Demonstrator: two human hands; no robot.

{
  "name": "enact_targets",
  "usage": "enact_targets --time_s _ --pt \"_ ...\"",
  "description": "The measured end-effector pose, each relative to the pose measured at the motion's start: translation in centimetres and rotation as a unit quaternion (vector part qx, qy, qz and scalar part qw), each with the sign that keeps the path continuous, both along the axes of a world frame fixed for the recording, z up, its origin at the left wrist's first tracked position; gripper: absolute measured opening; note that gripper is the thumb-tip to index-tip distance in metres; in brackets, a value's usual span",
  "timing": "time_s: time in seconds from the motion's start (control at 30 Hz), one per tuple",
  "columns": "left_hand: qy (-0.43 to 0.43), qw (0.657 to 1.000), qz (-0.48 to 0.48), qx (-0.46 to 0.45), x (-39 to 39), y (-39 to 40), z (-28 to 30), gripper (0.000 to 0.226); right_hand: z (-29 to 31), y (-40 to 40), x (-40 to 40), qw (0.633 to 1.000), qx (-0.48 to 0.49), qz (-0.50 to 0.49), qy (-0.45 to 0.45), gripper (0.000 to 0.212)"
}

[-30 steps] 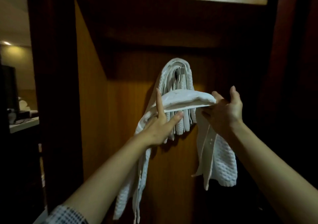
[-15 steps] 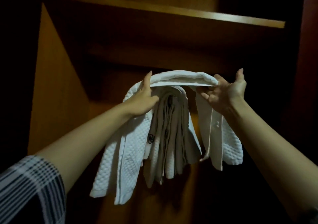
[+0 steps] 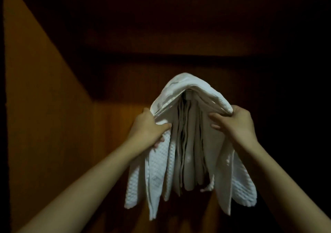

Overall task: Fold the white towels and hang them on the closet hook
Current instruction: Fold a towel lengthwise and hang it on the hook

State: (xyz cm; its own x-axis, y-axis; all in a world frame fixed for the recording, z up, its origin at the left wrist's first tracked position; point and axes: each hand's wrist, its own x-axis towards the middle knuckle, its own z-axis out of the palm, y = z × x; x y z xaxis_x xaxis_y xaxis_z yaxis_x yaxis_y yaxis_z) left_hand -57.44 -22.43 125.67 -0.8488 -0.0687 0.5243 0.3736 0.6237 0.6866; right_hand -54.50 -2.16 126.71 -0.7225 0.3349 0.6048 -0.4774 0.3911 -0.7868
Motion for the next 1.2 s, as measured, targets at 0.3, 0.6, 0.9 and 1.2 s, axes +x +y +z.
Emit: enact_targets --time_s 0.3,0.6,0.9,1.2 --pt "0.115 0.92 0.231 -0.294 -1.0 -0.9 -1.7 0.063 -0.4 -1.4 2.3 0.845 0.401 -0.342 -0.09 0.041" --pt "0.189 0.977 0.003 -0.104 1.1 0.6 -4.9 0.01 -4.2 -4.2 -0.7 0.872 0.378 -0.304 -0.069 0.048" --pt "0.124 0.984 0.056 -0.116 1.1 4.7 -10.0 0.021 -9.0 -3.8 -2.4 0.966 0.227 -0.126 0.012 0.019" --pt "0.055 0.976 0.002 -0.21 2.6 2.3 -10.6 0.042 -11.8 -5.9 2.4 0.968 0.228 -0.104 -0.014 0.075"
